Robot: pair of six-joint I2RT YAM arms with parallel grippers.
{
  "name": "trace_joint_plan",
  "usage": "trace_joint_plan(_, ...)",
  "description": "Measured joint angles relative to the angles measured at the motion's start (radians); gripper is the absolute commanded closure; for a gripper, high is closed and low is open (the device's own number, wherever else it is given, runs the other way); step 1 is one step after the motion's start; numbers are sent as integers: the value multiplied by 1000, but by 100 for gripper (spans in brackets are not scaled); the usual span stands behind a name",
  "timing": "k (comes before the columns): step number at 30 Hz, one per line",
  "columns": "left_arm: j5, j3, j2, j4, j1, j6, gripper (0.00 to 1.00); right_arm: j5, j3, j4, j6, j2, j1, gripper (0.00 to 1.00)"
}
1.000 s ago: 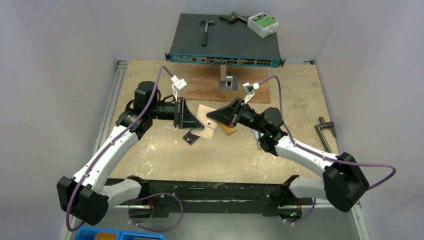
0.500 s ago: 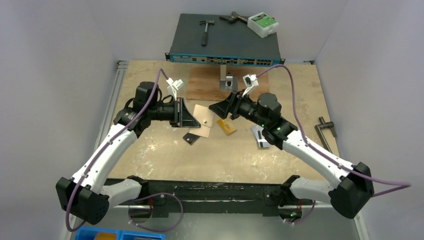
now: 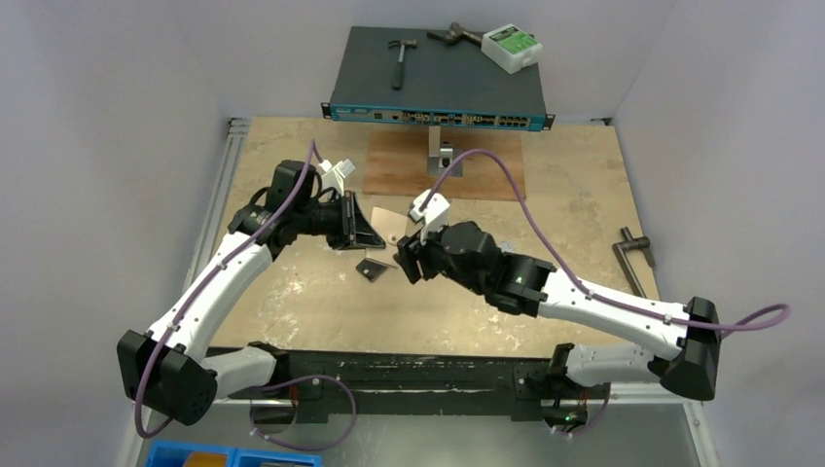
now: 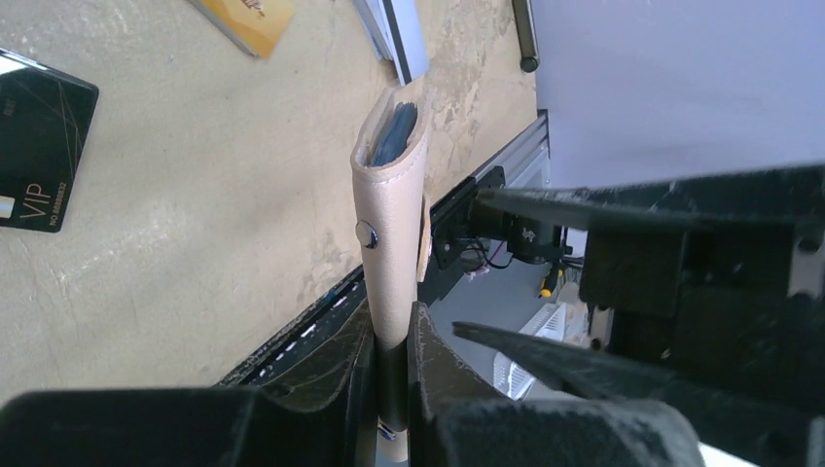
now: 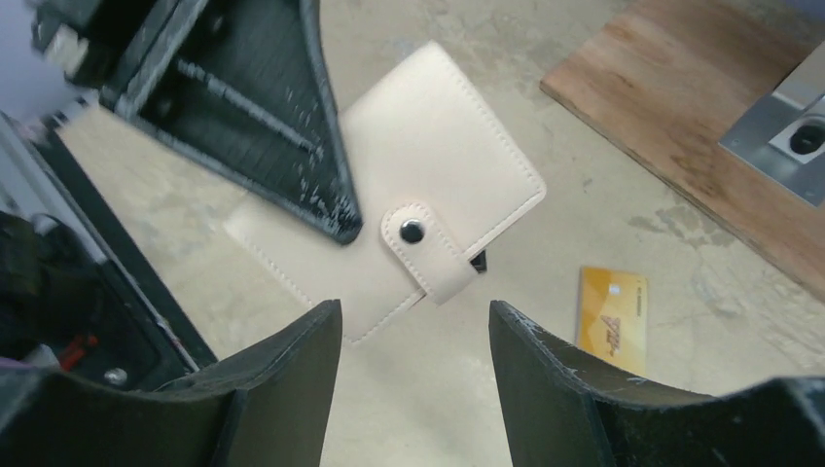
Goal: Put the credit cards into the card holder
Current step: Open the card holder.
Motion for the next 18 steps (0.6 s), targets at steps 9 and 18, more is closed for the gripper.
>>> trace_joint_plan(9, 2, 0, 16, -6, 12, -45, 100, 288, -2, 33, -264, 29, 167, 47)
trace_joint_plan(18, 16, -1, 18, -6, 12, -56, 100, 436, -25, 167, -425, 74, 209, 48)
